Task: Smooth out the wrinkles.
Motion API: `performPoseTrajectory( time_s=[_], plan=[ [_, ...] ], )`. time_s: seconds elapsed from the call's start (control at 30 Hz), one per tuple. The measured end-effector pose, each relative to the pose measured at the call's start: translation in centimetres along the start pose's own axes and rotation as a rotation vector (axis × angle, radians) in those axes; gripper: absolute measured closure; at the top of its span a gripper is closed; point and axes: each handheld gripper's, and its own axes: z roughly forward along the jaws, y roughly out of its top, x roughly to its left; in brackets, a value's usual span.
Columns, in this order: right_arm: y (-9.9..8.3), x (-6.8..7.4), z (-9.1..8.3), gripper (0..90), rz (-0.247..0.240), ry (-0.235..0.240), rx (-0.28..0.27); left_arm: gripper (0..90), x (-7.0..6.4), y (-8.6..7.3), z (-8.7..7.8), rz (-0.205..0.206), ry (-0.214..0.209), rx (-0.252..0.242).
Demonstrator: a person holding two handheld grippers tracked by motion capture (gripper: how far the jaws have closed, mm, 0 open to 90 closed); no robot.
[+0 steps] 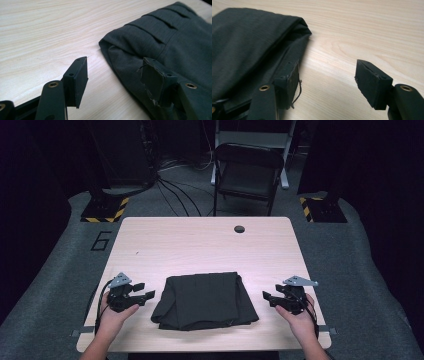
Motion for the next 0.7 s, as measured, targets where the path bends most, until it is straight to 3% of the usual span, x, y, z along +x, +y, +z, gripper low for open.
performPoseTrajectory(
  time_s=[0.17,0.33,0.7],
  plan=[
    [-1.0,-0.9,0.6,35.8,0.005,-0.022,0.02,38.1,0.7,-0.7,0.3,-0.011,0.011,0.015],
    [-1.5,-1.2,1.0,36.0,0.037,-0.003,0.025,38.1,1.5,-1.3,0.4,-0.025,0.034,0.02],
    [-1.9,-1.2,1.4,36.7,0.003,-0.029,0.007,38.1,2.8,-1.6,0.5,-0.061,0.06,0.013]
  ],
)
